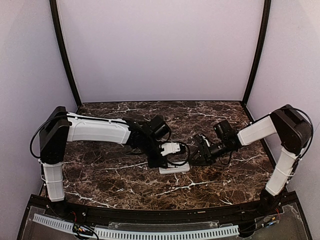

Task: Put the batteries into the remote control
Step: Load the battery cover onto the remote control without the battery cover.

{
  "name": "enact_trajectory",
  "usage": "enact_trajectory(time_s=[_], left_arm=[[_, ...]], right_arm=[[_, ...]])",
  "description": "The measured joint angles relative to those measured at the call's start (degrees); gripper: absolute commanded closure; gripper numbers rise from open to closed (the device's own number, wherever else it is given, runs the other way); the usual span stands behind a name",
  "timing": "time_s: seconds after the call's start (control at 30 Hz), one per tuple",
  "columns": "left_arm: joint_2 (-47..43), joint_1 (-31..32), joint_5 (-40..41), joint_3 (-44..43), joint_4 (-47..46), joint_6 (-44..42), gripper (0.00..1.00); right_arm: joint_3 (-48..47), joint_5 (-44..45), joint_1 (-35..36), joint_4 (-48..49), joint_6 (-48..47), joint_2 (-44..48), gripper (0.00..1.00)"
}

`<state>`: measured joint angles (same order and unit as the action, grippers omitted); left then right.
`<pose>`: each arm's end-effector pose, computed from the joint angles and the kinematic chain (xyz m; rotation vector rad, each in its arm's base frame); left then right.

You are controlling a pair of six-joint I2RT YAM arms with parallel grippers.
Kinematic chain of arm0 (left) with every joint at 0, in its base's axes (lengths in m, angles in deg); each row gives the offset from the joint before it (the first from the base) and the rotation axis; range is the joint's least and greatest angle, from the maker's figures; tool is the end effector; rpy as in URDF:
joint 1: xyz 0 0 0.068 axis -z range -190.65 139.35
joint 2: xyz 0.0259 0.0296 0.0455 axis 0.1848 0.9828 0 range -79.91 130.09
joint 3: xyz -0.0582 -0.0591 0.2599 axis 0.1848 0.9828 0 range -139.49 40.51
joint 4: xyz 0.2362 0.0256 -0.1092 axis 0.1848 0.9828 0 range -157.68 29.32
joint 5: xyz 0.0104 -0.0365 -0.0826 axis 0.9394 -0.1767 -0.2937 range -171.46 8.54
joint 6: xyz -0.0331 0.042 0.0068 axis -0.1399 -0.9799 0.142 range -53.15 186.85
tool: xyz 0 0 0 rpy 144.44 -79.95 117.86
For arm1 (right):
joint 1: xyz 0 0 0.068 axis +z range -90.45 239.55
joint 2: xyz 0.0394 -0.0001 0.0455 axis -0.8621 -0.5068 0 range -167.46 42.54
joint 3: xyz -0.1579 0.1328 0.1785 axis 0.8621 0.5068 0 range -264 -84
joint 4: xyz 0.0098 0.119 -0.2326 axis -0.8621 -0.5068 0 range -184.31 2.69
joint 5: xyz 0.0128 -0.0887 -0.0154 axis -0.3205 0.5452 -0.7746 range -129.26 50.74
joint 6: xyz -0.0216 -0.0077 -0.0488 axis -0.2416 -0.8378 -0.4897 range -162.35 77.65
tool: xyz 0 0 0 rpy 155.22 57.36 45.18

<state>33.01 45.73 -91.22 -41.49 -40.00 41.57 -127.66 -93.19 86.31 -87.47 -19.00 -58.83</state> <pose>0.2277 -0.3536 0.1891 1.7663 1.9473 -0.4143 0.2588 0.1626 0.1169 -0.4626 2.6135 1.5305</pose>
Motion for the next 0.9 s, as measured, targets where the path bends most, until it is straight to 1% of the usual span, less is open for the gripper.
enact_trajectory(time_s=[0.4, 0.9], left_arm=[[3.0, 0.5, 0.2, -3.4, 1.2, 0.0, 0.78], [5.0, 0.5, -0.9, -5.0, 1.8, 0.5, 0.77]], right_arm=[[0.5, 0.2, -2.4, -1.7, -1.7, 0.8, 0.42], [0.9, 0.2, -2.8, -1.9, -2.1, 0.8, 0.43]])
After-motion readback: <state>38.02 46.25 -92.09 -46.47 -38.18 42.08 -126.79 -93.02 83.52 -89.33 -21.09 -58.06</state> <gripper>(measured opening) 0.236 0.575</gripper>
